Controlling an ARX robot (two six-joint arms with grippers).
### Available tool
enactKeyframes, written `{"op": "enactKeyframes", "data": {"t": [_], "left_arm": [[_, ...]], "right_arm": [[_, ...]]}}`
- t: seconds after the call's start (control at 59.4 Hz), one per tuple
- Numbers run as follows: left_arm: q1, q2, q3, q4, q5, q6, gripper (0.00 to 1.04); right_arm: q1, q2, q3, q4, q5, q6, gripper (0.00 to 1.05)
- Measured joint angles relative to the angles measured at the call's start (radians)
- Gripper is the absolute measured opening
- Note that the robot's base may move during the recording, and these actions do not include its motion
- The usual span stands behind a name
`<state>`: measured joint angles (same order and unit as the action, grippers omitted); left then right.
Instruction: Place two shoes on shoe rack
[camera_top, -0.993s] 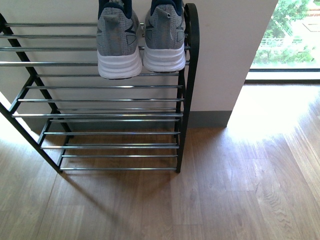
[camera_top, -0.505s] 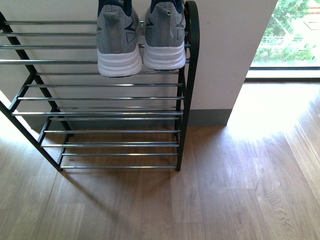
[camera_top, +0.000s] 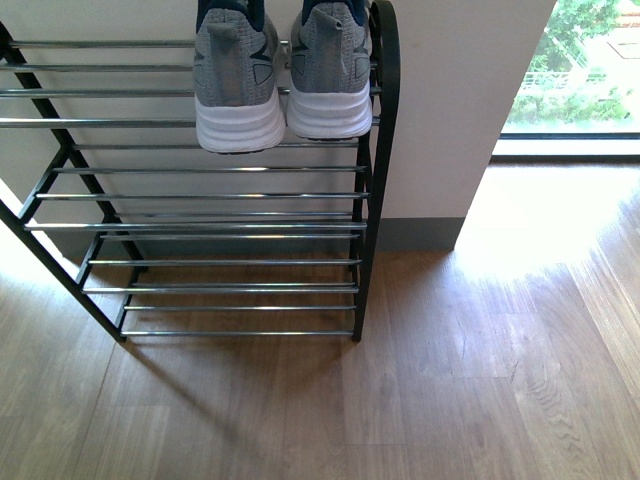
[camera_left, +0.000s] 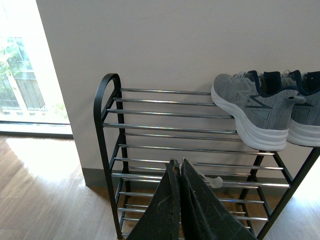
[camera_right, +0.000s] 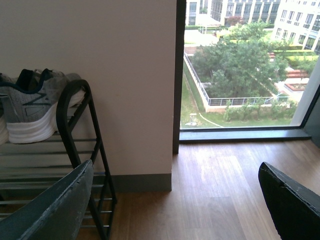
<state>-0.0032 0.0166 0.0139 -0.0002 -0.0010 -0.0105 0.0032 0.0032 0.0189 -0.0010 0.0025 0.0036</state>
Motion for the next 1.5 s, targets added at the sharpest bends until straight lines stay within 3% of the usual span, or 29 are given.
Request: {"op": "enactKeyframes", "data": {"t": [0.067, 0.135, 0.505, 0.589, 1.498], "left_arm": [[0.0, 0.0, 0.0, 0.0, 0.0, 0.0, 0.04], [0.0, 0.0, 0.0, 0.0, 0.0, 0.0, 0.15], [0.0, -0.001, 0.0, 0.0, 0.0, 0.0, 0.77], [0.0, -0.001, 0.0, 0.0, 0.0, 0.0, 0.96], [0.0, -0.001, 0.0, 0.0, 0.001, 0.002, 0.95]], "right_arm": [[0.0, 0.0, 0.0, 0.0, 0.0, 0.0, 0.96], [0.0, 0.0, 0.0, 0.0, 0.0, 0.0, 0.96], [0.0, 0.0, 0.0, 0.0, 0.0, 0.0, 0.96], [0.0, 0.0, 0.0, 0.0, 0.0, 0.0, 0.96], [0.0, 0.0, 0.0, 0.0, 0.0, 0.0, 0.96]]}}
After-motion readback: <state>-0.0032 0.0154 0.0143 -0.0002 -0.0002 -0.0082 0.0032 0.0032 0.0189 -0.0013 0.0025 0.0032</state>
